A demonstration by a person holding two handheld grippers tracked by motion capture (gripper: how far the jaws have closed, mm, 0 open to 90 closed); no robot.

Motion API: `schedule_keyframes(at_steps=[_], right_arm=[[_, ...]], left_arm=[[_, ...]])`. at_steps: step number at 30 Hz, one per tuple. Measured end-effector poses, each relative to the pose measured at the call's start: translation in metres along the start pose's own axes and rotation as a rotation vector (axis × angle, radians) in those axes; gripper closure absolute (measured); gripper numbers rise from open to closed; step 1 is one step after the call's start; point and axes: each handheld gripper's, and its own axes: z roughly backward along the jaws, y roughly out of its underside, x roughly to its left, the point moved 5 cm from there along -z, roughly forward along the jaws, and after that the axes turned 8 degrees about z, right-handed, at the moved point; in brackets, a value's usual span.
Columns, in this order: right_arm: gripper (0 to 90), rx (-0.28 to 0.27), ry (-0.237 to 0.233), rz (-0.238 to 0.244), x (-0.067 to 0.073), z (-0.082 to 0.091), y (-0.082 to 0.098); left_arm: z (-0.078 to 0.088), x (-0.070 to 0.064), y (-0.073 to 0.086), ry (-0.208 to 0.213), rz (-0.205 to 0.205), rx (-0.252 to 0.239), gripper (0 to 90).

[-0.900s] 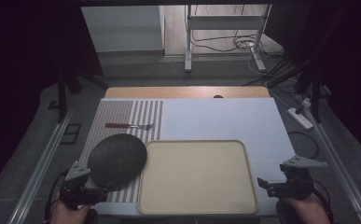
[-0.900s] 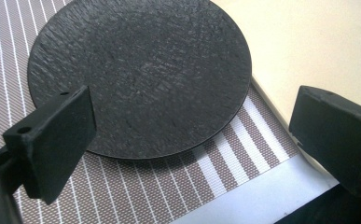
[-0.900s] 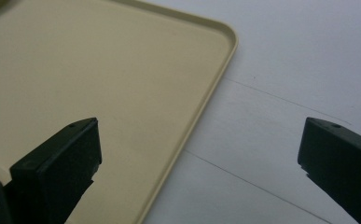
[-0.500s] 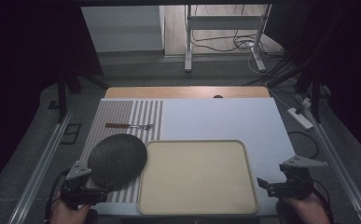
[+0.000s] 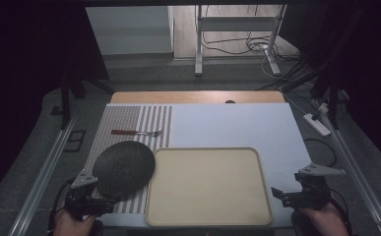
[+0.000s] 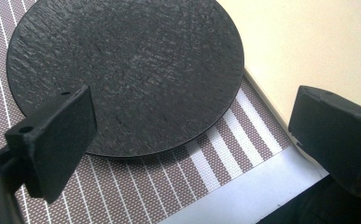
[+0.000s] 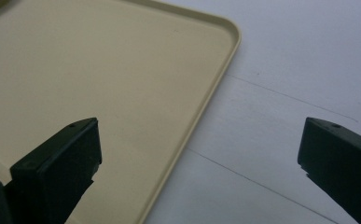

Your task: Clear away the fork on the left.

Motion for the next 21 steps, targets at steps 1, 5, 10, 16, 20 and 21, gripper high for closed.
schedule_keyframes(at_steps=[1, 5, 10, 16, 20, 21], right_arm=[[0.0, 0.000, 0.000, 0.001, 0.000, 0.000, 0.000], [0.1, 0.001, 0.001, 0.000, 0.000, 0.000, 0.000], [0.1, 0.003, 0.003, 0.000, 0.000, 0.000, 0.000], [0.1, 0.004, 0.004, 0.003, 0.000, 0.000, 0.000], [0.1, 0.004, 0.003, 0.003, 0.000, 0.000, 0.000], [0.1, 0.005, 0.003, 0.003, 0.000, 0.000, 0.000]], left_arm=[[0.000, 0.000, 0.000, 0.001, 0.000, 0.001, 2.0], [0.000, 0.000, 0.000, 0.006, 0.000, 0.000, 1.4], [0.001, -0.002, -0.003, 0.019, 0.000, -0.012, 0.0], [-0.001, -0.004, -0.009, 0.014, -0.023, -0.027, 0.0], [-0.006, -0.006, -0.011, 0.012, -0.047, -0.018, 0.0], [-0.007, -0.006, -0.012, 0.014, -0.051, -0.017, 0.0]])
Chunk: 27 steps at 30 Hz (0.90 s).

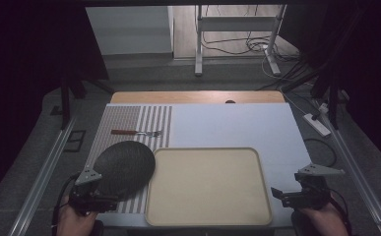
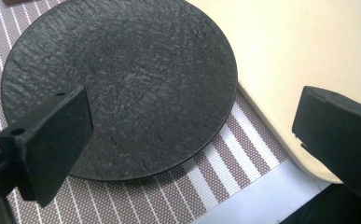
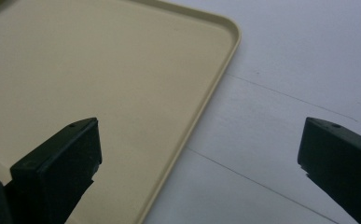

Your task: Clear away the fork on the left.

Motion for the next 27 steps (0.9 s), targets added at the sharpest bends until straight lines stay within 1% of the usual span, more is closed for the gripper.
schedule_keyframes(at_steps=[4, 10, 12, 18, 23, 27], right_arm=[[0.1, 0.000, -0.001, 0.001, 0.000, 0.000, 0.000], [0.1, 0.001, -0.004, 0.001, 0.000, 0.000, 0.000], [0.1, 0.001, -0.004, 0.000, 0.000, 0.000, 0.000], [0.1, 0.001, -0.005, 0.000, 0.000, 0.000, 0.000], [0.1, 0.003, -0.008, 0.001, 0.000, -0.001, 0.000], [0.1, 0.003, -0.008, 0.000, 0.000, 0.000, 0.000]], left_arm=[[-0.004, 0.000, -0.003, 0.020, -0.015, -0.003, 0.0], [-0.012, 0.004, -0.012, 0.067, 0.003, -0.033, 0.0], [-0.014, 0.006, -0.014, 0.074, 0.002, -0.035, 0.0], [-0.018, 0.010, -0.018, 0.065, -0.002, -0.027, 0.0], [-0.023, 0.014, -0.026, 0.054, 0.011, -0.012, 0.0], [-0.029, 0.019, -0.031, 0.058, 0.023, 0.001, 0.0]])
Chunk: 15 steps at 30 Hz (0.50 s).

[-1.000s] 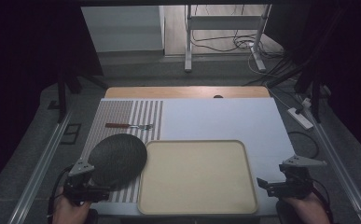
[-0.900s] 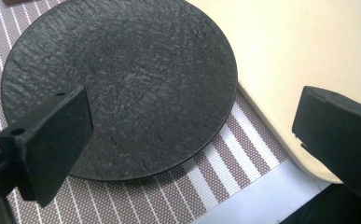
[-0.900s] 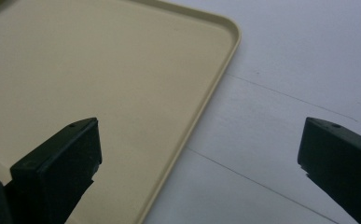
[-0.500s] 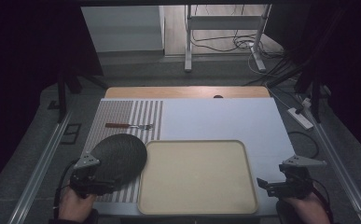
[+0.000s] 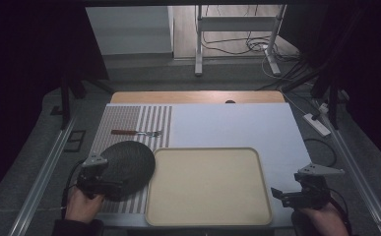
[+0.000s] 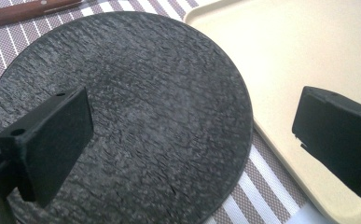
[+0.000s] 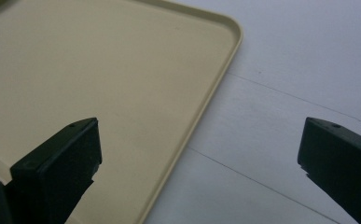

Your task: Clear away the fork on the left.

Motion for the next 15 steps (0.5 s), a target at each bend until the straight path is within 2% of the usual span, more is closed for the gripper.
schedule_keyframes(at_steps=[5, 15], right_arm=[[0.1, 0.001, -0.002, 0.000, 0.000, 0.000, 0.000], [0.1, 0.001, -0.004, 0.000, 0.000, 0.000, 0.000]], left_arm=[[-0.005, 0.006, -0.006, -0.002, 0.022, 0.015, 0.0], [-0.023, 0.017, -0.025, -0.025, 0.018, 0.047, 0.0]])
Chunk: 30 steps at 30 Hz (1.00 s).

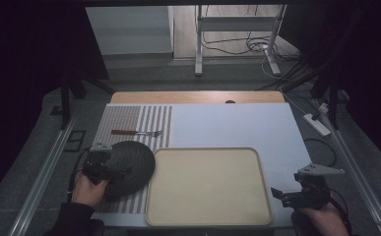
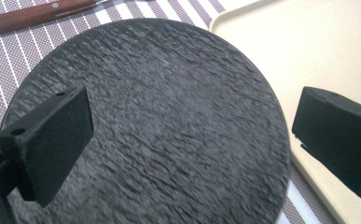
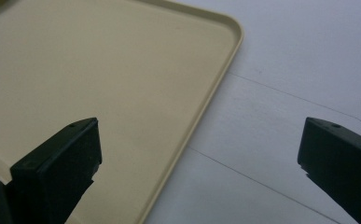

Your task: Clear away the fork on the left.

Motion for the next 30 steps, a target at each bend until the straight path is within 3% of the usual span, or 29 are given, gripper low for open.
schedule_keyframes(at_steps=[11, 30], right_arm=[[0.1, 0.001, -0.001, -0.002, 0.000, 0.000, 0.000], [0.1, 0.001, -0.007, -0.007, 0.000, 0.000, 0.000]], left_arm=[[-0.013, 0.012, -0.017, 0.000, 0.023, 0.011, 0.0], [-0.041, 0.045, -0.052, -0.066, 0.037, 0.045, 0.0]])
